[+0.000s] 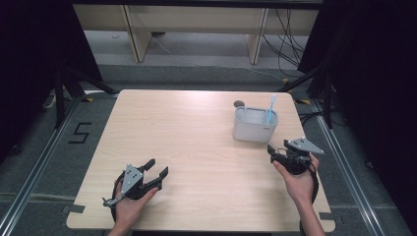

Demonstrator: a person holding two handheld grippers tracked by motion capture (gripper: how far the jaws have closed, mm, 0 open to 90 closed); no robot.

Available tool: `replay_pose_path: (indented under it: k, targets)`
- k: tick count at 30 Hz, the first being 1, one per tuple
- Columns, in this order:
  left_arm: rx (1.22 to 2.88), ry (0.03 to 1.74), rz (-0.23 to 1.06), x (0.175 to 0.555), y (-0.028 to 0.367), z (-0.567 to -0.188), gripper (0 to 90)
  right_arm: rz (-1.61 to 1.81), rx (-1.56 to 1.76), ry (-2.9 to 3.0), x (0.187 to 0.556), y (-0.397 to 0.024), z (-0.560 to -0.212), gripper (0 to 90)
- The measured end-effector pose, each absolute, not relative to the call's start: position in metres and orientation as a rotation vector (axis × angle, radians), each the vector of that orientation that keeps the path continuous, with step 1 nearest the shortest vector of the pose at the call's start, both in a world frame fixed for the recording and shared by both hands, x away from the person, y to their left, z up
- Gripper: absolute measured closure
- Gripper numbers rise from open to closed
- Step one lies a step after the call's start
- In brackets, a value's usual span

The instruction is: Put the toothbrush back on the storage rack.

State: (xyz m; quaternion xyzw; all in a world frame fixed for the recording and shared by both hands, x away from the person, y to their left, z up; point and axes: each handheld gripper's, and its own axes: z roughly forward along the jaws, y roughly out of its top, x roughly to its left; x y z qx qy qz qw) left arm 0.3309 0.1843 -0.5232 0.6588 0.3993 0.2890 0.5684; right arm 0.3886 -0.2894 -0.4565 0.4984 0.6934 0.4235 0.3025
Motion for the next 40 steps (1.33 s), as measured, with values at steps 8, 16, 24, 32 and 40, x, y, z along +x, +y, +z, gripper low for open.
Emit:
replay_pose_path:
  k: [8, 16, 24, 32, 40]
  targets:
    - [1.547, 0.939, 0.677, 0.331, 0.185, -0.523, 38.8, 1.127, 1.329, 1.866, 0.368, -0.285, -0.467, 32.0]
    - [1.547, 0.939, 0.677, 0.331, 0.185, -0.523, 38.7, 1.108, 1.300, 1.906, 0.345, -0.281, -0.480, 31.9]
    - [1.531, 0.927, 0.674, 0.332, 0.185, -0.524, 38.6, 1.094, 1.297, 1.925, 0.326, -0.276, -0.493, 31.9]
    - [1.541, 0.939, 0.670, 0.331, 0.186, -0.523, 38.6, 1.155, 1.279, 1.857, 0.319, -0.278, -0.499, 31.9]
    - [1.531, 0.929, 0.669, 0.333, 0.185, -0.524, 38.6, 1.166, 1.294, 1.839, 0.320, -0.281, -0.504, 31.9]
